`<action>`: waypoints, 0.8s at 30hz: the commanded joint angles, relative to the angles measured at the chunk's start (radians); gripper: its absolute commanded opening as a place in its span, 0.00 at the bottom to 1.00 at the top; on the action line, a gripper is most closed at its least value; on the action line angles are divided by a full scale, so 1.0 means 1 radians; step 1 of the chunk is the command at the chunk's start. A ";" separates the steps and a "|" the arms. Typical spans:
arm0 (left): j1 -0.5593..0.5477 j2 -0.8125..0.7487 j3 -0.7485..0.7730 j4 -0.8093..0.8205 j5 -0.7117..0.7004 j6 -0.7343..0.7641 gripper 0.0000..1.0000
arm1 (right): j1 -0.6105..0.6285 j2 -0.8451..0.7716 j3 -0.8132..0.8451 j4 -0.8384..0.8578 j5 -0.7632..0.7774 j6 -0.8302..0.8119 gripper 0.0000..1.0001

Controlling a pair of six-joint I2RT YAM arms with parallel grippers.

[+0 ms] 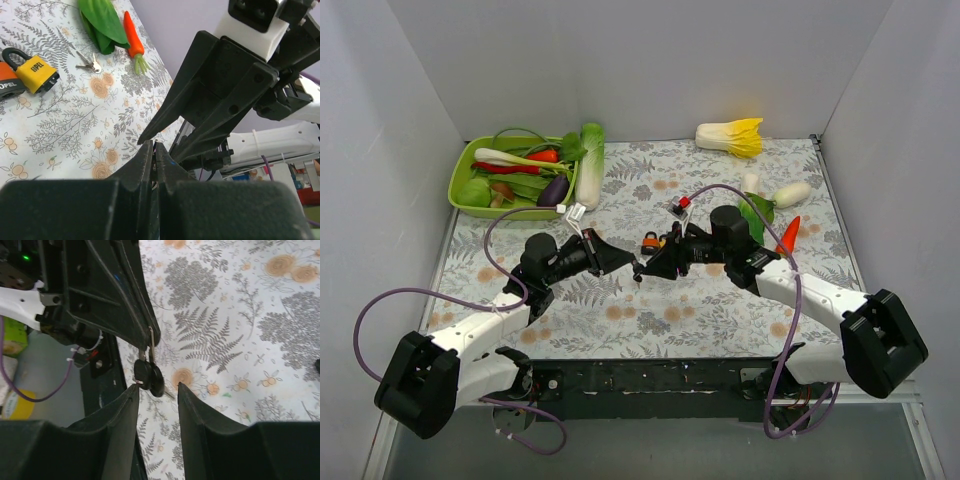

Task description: Unlock with the key

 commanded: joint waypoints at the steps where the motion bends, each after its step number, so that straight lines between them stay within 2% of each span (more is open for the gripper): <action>1: 0.005 -0.030 -0.012 0.051 0.061 0.034 0.00 | -0.002 0.010 0.039 0.147 -0.131 0.103 0.43; 18: 0.005 -0.046 -0.055 0.126 0.061 0.025 0.00 | 0.005 0.081 0.049 0.245 -0.204 0.188 0.44; 20: 0.005 -0.041 -0.058 0.134 0.062 0.025 0.00 | 0.011 0.096 0.051 0.265 -0.213 0.204 0.43; 24: 0.005 -0.032 -0.063 0.151 0.075 0.020 0.00 | 0.019 0.118 0.042 0.332 -0.229 0.253 0.34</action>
